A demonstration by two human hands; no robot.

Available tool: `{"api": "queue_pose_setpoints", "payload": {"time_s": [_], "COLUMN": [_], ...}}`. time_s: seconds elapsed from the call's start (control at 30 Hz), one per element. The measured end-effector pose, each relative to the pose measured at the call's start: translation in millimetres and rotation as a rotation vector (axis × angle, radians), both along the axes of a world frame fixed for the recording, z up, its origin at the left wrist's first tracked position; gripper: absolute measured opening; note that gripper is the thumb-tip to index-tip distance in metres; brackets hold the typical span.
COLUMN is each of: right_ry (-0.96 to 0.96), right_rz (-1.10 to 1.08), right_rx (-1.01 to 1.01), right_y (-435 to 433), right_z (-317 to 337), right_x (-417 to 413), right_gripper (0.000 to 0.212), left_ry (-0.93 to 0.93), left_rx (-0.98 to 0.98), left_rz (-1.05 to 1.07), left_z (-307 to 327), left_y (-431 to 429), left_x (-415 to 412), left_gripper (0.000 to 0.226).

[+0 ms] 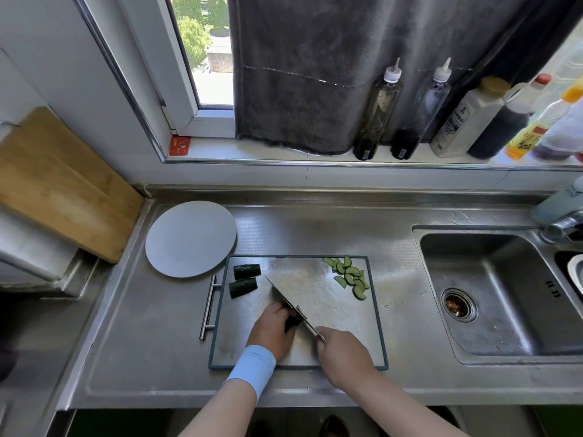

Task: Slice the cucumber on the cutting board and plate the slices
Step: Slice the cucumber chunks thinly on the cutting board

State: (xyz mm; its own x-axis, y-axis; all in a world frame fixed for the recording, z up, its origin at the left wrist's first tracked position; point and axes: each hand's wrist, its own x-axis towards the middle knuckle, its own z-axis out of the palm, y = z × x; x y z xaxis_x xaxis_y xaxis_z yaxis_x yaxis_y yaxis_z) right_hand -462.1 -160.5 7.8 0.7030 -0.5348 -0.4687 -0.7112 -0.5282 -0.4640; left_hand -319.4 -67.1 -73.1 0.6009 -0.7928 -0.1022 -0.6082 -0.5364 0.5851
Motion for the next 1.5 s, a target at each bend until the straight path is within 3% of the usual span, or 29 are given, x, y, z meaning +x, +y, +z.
{"api": "queue_pose_setpoints", "payload": {"time_s": [0.67, 1.07, 1.5], "right_ry": [-0.051, -0.003, -0.053], "right_rz": [0.002, -0.029, -0.042], "right_rx": [-0.054, 0.057, 0.026], "right_y": [7.0, -1.3, 4.8], "right_z": [2.9, -7.5, -3.6], "right_x": [-11.6, 7.4, 2.1], "right_gripper": [0.024, 0.026, 0.025], "left_ry": [0.036, 0.025, 0.028], "left_rx": [-0.026, -0.051, -0.082], "left_rz": [0.022, 0.008, 0.024], "left_z": [-5.2, -5.6, -5.3], "left_y": [1.9, 1.9, 2.9], "left_x": [-0.2, 0.1, -1.1], "left_gripper": [0.024, 0.022, 0.02]}}
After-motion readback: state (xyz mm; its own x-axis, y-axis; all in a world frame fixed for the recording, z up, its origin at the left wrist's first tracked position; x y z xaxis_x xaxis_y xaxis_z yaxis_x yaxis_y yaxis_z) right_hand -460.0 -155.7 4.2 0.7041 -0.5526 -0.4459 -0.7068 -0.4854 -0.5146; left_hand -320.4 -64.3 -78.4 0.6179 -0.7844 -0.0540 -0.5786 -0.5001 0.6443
